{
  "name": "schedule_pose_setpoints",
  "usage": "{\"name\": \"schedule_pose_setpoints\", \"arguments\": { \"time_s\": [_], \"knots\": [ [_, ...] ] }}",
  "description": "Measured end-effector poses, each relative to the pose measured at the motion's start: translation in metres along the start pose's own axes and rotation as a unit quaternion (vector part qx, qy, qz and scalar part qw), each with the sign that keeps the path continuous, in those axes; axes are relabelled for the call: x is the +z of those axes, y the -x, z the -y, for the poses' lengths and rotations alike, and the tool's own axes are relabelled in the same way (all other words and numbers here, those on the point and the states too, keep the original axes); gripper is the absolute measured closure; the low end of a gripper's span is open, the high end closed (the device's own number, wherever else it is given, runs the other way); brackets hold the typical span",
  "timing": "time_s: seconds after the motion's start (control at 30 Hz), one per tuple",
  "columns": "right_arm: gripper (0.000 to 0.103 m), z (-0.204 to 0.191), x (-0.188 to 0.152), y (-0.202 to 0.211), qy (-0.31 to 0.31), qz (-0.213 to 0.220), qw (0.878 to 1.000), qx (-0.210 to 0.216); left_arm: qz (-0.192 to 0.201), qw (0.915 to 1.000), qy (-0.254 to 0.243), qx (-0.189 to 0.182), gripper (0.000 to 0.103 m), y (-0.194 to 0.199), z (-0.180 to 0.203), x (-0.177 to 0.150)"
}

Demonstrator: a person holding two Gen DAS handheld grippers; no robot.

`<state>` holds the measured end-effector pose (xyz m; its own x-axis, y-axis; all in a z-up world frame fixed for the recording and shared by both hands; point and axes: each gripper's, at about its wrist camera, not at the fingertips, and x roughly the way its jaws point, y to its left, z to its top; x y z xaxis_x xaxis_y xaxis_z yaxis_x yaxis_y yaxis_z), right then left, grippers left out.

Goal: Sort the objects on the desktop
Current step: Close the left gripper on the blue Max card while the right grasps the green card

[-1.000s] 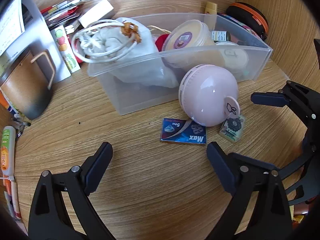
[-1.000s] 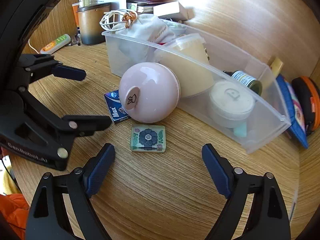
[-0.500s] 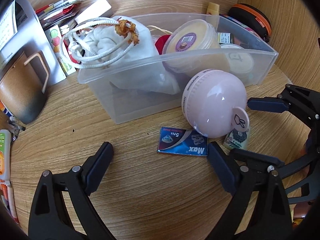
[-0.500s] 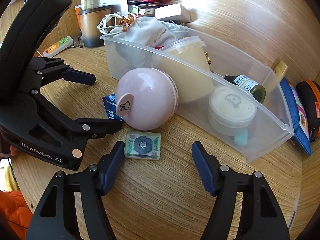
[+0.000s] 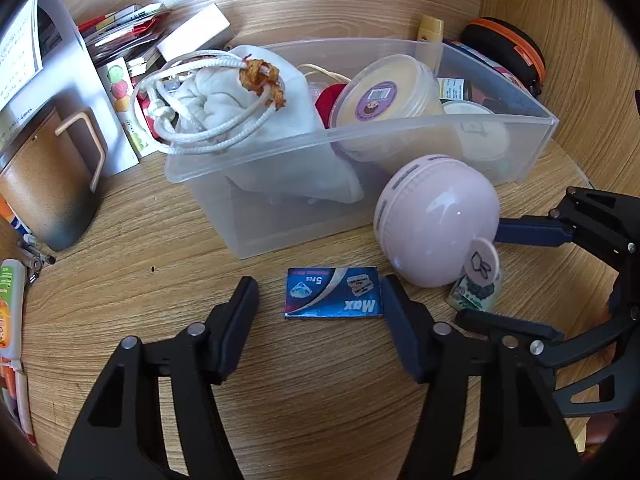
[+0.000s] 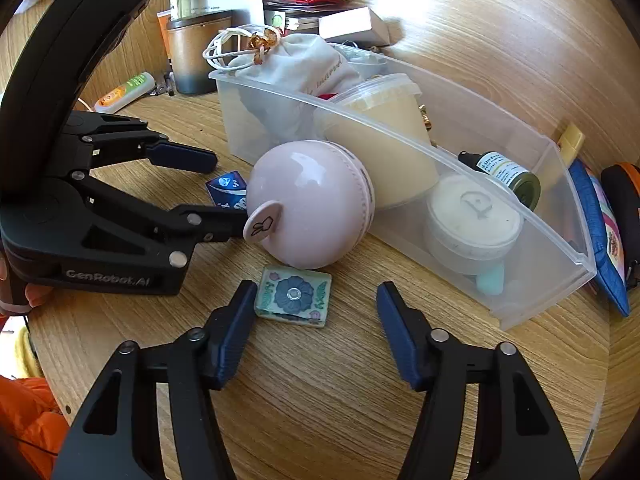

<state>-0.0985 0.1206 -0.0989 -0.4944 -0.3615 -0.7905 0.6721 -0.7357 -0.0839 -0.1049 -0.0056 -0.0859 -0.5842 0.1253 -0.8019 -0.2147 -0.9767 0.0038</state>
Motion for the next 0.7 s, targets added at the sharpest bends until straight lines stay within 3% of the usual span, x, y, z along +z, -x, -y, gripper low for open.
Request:
{"name": "schedule_pose_setpoints", "arguments": {
  "time_s": [0.1,0.17,0.3,0.7],
  "knots": [
    [0.061,-0.001,0.000,0.001,-0.002,0.000,1.000,0.001,0.002,1.0000,-0.005,-0.003,0.049,0.002,0.001,-0.002],
    [0.062,0.000,0.000,0.000,-0.011,0.000,1.000,0.003,0.003,0.9999,-0.008,-0.007,0.055,0.004,0.002,-0.002],
    [0.072,0.003,-0.001,0.000,-0.029,-0.002,0.999,0.015,0.003,0.9998,-0.015,-0.012,0.056,0.001,0.008,0.001],
    [0.072,0.015,-0.014,0.012,-0.051,-0.005,0.999,-0.004,0.011,0.9997,-0.006,-0.023,0.056,0.011,0.011,-0.004]
  ]
}}
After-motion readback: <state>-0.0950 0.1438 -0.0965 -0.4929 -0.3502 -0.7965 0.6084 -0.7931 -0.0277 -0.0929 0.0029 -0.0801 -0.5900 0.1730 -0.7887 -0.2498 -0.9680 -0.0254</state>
